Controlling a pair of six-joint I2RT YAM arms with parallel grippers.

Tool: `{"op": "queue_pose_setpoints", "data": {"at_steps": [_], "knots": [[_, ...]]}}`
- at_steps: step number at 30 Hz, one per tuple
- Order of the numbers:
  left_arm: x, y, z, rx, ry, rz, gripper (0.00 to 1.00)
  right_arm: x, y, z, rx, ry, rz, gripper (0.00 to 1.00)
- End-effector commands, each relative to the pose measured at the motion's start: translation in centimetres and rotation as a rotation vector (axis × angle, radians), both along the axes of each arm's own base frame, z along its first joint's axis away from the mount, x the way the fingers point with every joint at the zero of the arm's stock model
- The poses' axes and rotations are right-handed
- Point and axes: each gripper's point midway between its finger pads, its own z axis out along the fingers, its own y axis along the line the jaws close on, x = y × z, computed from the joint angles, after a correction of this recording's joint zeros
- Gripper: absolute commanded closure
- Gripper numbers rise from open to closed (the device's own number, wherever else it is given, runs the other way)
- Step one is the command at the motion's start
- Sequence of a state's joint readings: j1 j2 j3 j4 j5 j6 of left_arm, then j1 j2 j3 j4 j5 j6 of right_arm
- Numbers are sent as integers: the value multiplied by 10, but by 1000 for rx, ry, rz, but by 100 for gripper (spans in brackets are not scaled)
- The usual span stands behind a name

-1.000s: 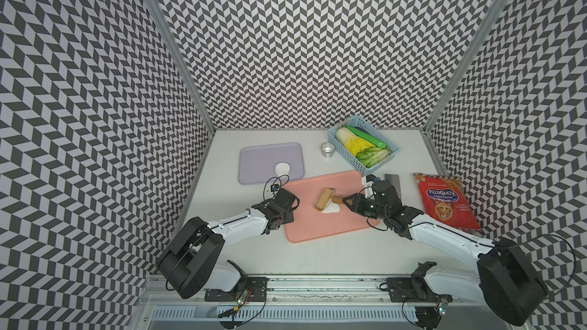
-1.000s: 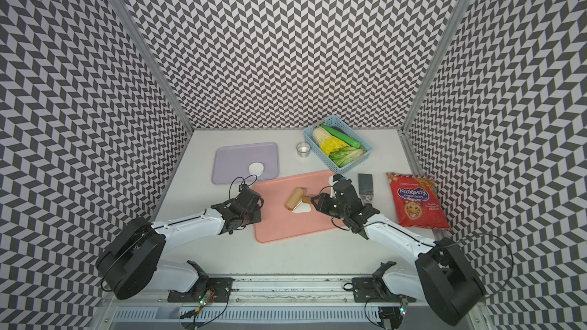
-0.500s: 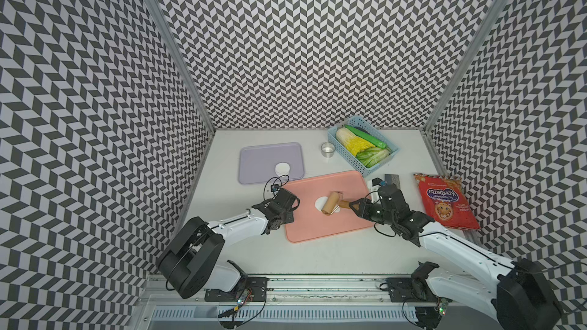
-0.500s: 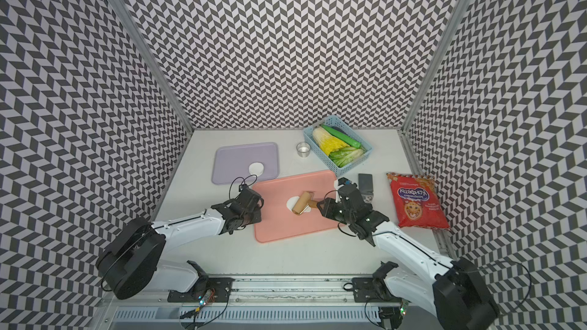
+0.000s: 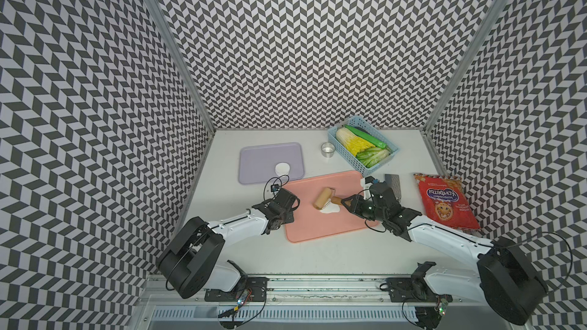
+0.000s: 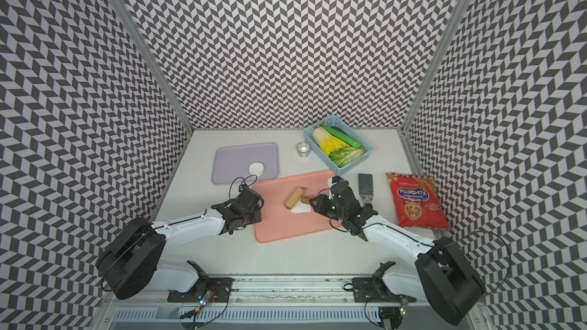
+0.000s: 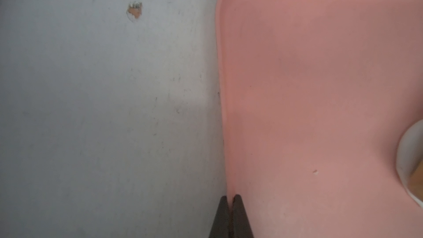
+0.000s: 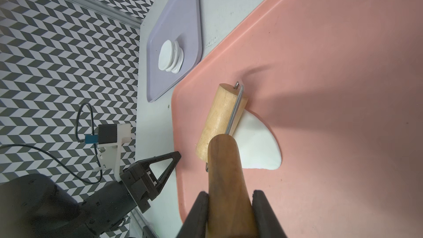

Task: Roll out the dumpling wrappers from the dough
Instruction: Flatten out the dough on the work surface.

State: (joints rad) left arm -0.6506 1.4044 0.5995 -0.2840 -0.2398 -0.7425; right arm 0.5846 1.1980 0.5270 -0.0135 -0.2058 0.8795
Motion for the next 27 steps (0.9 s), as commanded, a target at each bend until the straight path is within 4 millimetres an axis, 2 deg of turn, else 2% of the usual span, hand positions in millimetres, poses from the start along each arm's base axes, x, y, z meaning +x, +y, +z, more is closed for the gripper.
{"op": "queue_pose_setpoints", "data": {"at_steps": [1, 4, 6, 10, 16, 19, 22, 27], "knots": [[-16, -1, -8, 41, 54, -75, 100, -53, -55, -62, -253, 229, -32, 100], [-14, -3, -8, 36, 53, -76, 100, -55, -49, -48, -204, 190, -7, 100], [-14, -4, -8, 32, 56, -77, 100, -53, -49, -47, -203, 182, -7, 100], [-13, -6, -8, 27, 57, -80, 100, -57, -46, -64, -219, 262, 3, 100], [-15, -6, -8, 25, 61, -83, 100, -53, -54, -95, -297, 353, -62, 100], [-15, -5, -8, 26, 57, -82, 100, -53, -55, -100, -320, 374, -58, 100], [-15, -4, -8, 28, 58, -80, 100, -56, -60, -96, -349, 384, -60, 100], [-15, -4, -9, 29, 55, -78, 100, -62, -52, -66, -254, 296, -7, 100]]}}
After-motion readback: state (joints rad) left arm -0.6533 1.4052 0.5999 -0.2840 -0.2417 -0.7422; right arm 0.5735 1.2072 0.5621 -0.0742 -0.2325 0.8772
